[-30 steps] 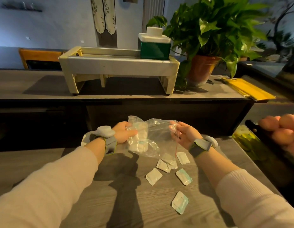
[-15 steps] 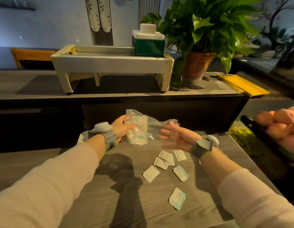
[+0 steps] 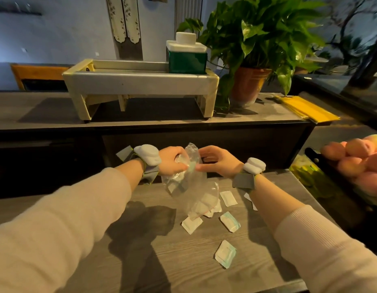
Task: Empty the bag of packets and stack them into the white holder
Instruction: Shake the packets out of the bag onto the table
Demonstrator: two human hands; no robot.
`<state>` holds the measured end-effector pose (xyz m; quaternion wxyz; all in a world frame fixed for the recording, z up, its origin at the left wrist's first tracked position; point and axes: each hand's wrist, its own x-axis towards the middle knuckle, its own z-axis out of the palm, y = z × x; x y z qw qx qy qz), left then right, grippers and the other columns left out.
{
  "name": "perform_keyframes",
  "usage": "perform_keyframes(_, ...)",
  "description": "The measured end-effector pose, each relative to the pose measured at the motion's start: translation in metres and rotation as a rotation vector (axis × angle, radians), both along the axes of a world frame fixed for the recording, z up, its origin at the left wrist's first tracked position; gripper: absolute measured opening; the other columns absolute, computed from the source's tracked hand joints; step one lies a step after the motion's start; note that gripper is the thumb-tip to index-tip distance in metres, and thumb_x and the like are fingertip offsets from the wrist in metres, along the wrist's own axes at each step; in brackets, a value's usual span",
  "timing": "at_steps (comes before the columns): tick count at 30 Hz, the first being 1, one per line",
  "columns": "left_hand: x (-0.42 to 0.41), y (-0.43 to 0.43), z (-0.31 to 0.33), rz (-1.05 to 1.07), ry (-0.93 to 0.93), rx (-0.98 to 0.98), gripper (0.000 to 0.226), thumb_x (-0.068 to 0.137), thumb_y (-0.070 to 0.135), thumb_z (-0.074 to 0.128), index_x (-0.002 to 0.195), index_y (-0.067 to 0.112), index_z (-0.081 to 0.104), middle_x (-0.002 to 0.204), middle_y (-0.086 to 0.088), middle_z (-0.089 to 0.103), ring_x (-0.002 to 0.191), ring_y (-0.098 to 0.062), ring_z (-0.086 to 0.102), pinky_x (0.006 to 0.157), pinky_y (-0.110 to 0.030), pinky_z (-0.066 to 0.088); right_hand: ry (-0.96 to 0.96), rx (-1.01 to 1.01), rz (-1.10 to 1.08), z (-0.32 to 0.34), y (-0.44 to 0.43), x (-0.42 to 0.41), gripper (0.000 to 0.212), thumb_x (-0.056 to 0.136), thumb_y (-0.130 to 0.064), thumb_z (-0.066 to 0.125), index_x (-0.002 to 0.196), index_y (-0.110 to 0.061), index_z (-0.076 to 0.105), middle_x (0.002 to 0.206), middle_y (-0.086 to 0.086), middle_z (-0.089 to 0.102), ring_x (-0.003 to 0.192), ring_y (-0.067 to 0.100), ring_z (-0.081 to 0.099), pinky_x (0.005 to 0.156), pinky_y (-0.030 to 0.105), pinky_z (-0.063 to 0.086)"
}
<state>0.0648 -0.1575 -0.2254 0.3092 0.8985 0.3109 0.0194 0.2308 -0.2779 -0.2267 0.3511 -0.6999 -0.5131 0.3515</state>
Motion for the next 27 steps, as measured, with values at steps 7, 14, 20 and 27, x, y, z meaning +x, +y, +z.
perform_keyframes(7,0.009,-0.004,0.030,-0.079,-0.012,0.032,0.048,0.077,0.044,0.069,0.118,0.026,0.053,0.114,0.001,0.060,0.101,-0.016,0.059,0.090,-0.036,0.053,-0.103,-0.009,0.028,0.001,0.001,-0.008,0.019,0.079,-0.023,0.074,0.090,-0.011,0.065,0.083,0.002,0.060,0.077,0.016,0.057,0.069,0.025,0.047)
perform_keyframes(14,-0.007,0.004,0.036,0.151,-0.126,-0.504,0.044,0.073,0.038,0.076,0.112,0.029,0.056,0.113,0.000,0.065,0.104,-0.017,0.064,0.080,-0.033,0.058,0.161,0.079,-0.081,0.003,-0.002,-0.002,0.011,0.087,-0.016,0.067,0.097,-0.018,0.065,0.096,0.002,0.068,0.095,0.018,0.067,0.079,0.027,0.055)
perform_keyframes(20,-0.011,0.006,0.035,0.104,-0.110,-0.285,0.047,0.065,0.038,0.082,0.105,0.030,0.058,0.100,0.006,0.066,0.093,-0.011,0.064,0.061,-0.020,0.056,0.125,0.061,-0.026,0.004,0.002,-0.004,0.027,0.079,-0.016,0.075,0.104,-0.013,0.064,0.102,0.005,0.070,0.098,0.020,0.068,0.087,0.036,0.056)
perform_keyframes(27,-0.018,0.013,0.044,0.013,0.019,-0.197,0.030,0.079,0.033,0.071,0.106,0.019,0.069,0.100,-0.001,0.067,0.097,-0.017,0.065,0.076,-0.028,0.059,0.272,0.088,0.036,0.011,0.003,-0.007,0.038,0.077,-0.025,0.077,0.112,-0.017,0.065,0.107,0.003,0.072,0.100,0.017,0.069,0.088,0.034,0.056)
